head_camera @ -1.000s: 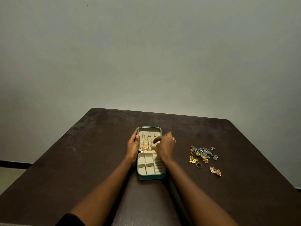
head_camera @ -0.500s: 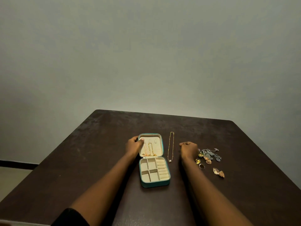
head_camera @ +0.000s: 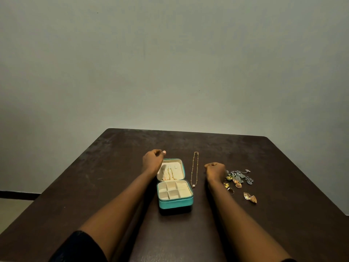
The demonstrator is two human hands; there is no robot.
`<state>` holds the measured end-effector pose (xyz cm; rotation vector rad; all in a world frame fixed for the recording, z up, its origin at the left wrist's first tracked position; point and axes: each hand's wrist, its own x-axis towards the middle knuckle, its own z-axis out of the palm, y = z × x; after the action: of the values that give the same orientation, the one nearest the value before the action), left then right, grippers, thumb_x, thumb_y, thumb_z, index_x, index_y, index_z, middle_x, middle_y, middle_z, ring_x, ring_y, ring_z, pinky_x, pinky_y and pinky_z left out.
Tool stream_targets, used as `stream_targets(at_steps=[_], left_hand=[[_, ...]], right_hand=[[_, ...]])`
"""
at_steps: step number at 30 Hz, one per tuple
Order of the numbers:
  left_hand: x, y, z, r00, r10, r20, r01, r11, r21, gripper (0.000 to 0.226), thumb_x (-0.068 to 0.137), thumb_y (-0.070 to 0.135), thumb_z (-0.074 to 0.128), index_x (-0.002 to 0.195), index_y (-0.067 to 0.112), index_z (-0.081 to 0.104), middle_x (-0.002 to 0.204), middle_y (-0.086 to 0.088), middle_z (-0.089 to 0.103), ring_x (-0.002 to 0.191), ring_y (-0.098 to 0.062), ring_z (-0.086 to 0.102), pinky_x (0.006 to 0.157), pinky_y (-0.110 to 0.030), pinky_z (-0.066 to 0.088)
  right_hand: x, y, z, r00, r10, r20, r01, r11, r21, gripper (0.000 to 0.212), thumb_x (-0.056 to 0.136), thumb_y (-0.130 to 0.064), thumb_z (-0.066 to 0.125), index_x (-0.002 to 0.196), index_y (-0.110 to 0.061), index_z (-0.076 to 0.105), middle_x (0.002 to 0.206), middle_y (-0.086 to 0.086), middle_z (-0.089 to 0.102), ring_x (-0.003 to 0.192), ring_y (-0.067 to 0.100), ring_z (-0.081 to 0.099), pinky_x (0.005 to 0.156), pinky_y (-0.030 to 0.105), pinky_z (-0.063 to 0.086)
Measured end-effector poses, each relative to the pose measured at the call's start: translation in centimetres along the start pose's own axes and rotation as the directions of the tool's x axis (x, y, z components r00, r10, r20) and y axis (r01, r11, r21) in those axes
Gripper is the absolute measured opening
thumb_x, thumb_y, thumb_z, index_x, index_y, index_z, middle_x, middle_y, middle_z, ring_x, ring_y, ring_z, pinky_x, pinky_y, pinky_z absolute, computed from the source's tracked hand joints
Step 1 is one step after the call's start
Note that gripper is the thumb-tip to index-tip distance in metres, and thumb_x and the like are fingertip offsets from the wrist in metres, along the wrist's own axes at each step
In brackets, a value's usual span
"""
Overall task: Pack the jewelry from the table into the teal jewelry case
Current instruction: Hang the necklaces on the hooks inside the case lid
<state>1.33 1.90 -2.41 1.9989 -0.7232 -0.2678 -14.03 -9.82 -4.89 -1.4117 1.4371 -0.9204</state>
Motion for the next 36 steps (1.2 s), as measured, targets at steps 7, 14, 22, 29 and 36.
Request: stream_targets(at_steps=[7, 14, 22, 29, 36], left_hand=[[0.3, 3.2, 2.4, 0.976, 0.212, 0.046, -0.217, 0.956, 0.198, 0.029, 0.092, 0.024, 0.053, 0.115, 0.012, 0.066, 0.122, -0.007, 0.062, 0.111, -0.022, 0.057, 0.095, -0.031, 0.045], [1.6, 5.1, 7.2, 0.952, 0.122, 0.28, -0.238, 0.871, 0.429, 0.027, 0.085, 0.02, 0.056, 0.106, 0.012, 0.07, 0.114, -0.013, 0.067, 0.111, -0.032, 0.059, 0.089, -0.037, 0.05], [4.3, 5.2, 9.1, 0.949, 0.13, 0.286, -0.285, 0.741, 0.608, 0.038, 0.087, 0.038, 0.06, 0.119, 0.018, 0.062, 0.124, -0.01, 0.061, 0.122, -0.03, 0.045, 0.096, -0.035, 0.035], [5.6, 5.1, 10.4, 0.95, 0.112, 0.293, -0.287, 0.688, 0.666, 0.045, 0.081, 0.046, 0.064, 0.119, 0.021, 0.061, 0.127, -0.008, 0.058, 0.125, -0.029, 0.033, 0.098, -0.041, 0.026], [5.8, 4.5, 10.9, 0.947, 0.12, 0.297, -0.299, 0.666, 0.684, 0.052, 0.078, 0.049, 0.067, 0.121, 0.023, 0.06, 0.133, -0.006, 0.05, 0.127, -0.031, 0.027, 0.1, -0.048, 0.022]], right_hand=[[1.6, -0.6, 0.0, 0.999, -0.045, 0.014, 0.046, 0.998, -0.037, 0.023, 0.086, 0.001, 0.051, 0.089, -0.001, 0.074, 0.093, 0.019, 0.072, 0.091, 0.033, 0.066, 0.073, 0.03, 0.048], [3.8, -1.2, 1.5, 0.97, -0.167, 0.176, 0.217, 0.921, -0.324, 0.025, 0.087, -0.004, 0.051, 0.097, -0.008, 0.073, 0.106, 0.015, 0.069, 0.102, 0.031, 0.063, 0.079, 0.031, 0.048], [7.2, -1.4, 3.5, 0.928, -0.253, 0.272, 0.347, 0.854, -0.388, 0.02, 0.088, -0.014, 0.06, 0.101, -0.005, 0.071, 0.105, 0.018, 0.07, 0.1, 0.028, 0.065, 0.083, 0.029, 0.049], [9.2, -1.9, 4.8, 0.9, -0.303, 0.312, 0.427, 0.755, -0.497, 0.023, 0.09, -0.011, 0.052, 0.103, -0.005, 0.071, 0.11, 0.02, 0.067, 0.105, 0.034, 0.062, 0.083, 0.033, 0.049], [9.7, -1.3, 5.8, 0.892, -0.345, 0.293, 0.453, 0.669, -0.589, 0.021, 0.089, -0.01, 0.052, 0.097, -0.007, 0.072, 0.108, 0.017, 0.064, 0.102, 0.033, 0.061, 0.078, 0.032, 0.048]])
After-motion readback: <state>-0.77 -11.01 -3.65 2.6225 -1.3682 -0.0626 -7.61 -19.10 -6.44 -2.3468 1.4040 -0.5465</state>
